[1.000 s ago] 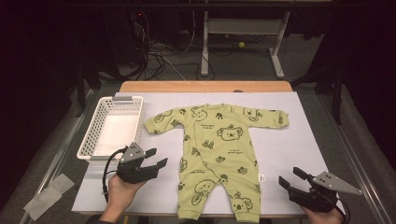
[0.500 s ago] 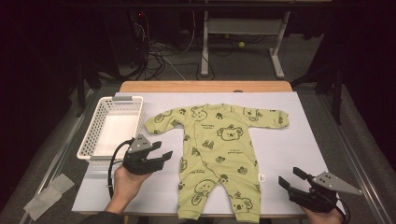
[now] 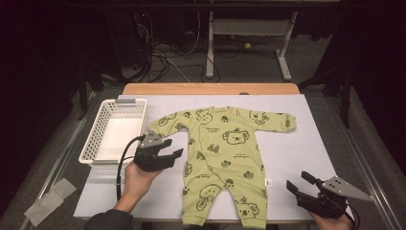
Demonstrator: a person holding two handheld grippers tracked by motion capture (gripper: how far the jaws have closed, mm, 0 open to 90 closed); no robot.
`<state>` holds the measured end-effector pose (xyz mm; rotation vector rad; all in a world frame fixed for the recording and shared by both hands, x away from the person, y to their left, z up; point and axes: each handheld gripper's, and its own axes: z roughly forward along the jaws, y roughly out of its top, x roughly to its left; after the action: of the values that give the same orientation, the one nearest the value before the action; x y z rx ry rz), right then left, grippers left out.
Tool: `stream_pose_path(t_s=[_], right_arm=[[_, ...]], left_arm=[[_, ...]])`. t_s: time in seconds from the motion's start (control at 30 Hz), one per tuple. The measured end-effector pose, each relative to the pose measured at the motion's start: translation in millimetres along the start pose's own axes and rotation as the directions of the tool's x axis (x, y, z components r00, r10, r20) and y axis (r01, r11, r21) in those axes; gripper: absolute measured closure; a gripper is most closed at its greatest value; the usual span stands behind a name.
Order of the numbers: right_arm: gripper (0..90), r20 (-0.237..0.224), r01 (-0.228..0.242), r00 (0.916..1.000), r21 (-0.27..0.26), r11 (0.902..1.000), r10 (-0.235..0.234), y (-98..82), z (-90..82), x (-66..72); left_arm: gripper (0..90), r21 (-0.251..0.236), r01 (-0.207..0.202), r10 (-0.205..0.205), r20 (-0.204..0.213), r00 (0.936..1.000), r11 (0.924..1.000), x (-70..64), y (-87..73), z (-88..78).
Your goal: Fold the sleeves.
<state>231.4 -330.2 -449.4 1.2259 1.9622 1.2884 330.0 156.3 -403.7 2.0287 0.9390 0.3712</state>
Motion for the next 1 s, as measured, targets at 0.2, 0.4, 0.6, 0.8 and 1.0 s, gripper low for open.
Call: stream_pose_path(t_s=[0.2, 0.4, 0.6, 0.8, 1.0], right_arm=[[32.3, -0.005, -0.016, 0.9999, 0.006, 0.9998, 0.016, 0.0, 0.7, -1.1], [32.3, -0.008, -0.013, 0.9999, 0.006, 0.9999, 0.013, -0.1, 1.0, -1.0], [32.5, -0.009, 0.000, 1.0000, 0.012, 0.9999, 0.000, -0.2, 1.7, -0.6], [32.6, -0.008, 0.003, 1.0000, 0.014, 0.9999, -0.002, -0.2, 2.0, -0.2], [32.6, -0.015, 0.004, 0.9999, 0.008, 1.0000, -0.004, -0.1, 2.0, -0.3]], left_arm=[[41.3, -0.006, -0.005, 0.005, -0.018, 0.9998, 1.0000, 2.2, 7.1, 6.2], [41.0, 0.019, 0.009, -0.009, -0.026, 0.9996, 0.9998, 8.8, 16.8, 13.5], [41.0, 0.056, 0.022, -0.019, -0.046, 0.9988, 0.9982, 16.5, 26.0, 21.6], [41.5, 0.123, 0.051, -0.049, -0.022, 0.9985, 0.9911, 27.7, 44.3, 35.8], [41.7, 0.141, 0.085, -0.081, -0.034, 0.9962, 0.9864, 40.9, 61.1, 48.3]])
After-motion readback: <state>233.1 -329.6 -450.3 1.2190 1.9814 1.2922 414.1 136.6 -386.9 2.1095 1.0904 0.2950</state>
